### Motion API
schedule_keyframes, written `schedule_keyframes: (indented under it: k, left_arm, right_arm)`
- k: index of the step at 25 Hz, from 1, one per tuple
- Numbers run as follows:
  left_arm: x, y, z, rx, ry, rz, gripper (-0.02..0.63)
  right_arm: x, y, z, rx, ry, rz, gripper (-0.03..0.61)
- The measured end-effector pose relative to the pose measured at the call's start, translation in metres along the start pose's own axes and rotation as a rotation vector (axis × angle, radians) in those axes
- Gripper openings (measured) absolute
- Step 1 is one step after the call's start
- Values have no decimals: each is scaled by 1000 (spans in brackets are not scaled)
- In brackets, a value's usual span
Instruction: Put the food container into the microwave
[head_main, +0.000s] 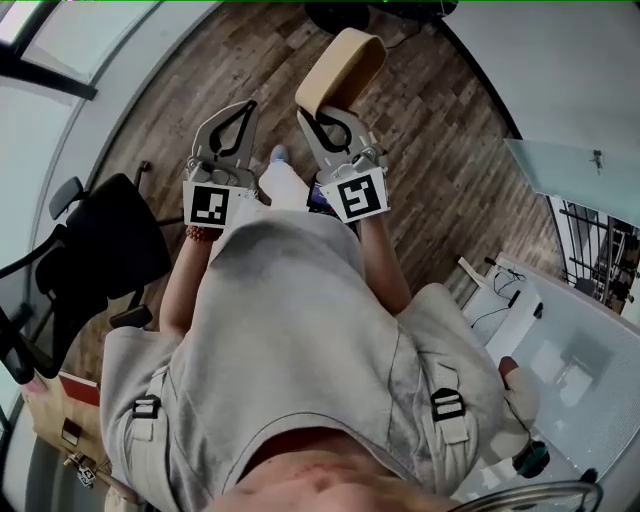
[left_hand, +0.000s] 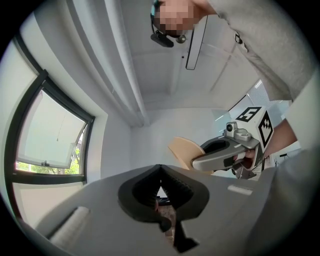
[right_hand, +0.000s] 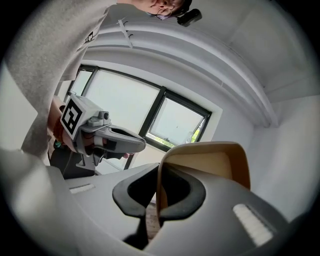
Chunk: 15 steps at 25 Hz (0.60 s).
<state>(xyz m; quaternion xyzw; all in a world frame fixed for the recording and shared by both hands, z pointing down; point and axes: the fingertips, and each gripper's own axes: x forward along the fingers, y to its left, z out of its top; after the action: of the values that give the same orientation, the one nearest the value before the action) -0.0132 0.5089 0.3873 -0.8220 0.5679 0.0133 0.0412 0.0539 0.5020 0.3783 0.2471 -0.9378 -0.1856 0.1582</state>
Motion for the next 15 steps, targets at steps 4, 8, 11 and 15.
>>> schedule_keyframes:
  k: [4,8,11,15]
  left_arm:
    - [8,0,-3,16,-3,-23,-3]
    - [28,3,-8,29,11,-42,-3]
    - [47,10,-11,31,25,-48,-3]
    - [79,20,-15,34,42,-49,-3]
  right_arm:
    - [1,-19,-14,56,33,-33,28]
    - [19,-41,-32,95,36,-39,28]
    - [37,-57,-37,78,27,-29,28]
    - [59,-81,-44,67,4,-22,29]
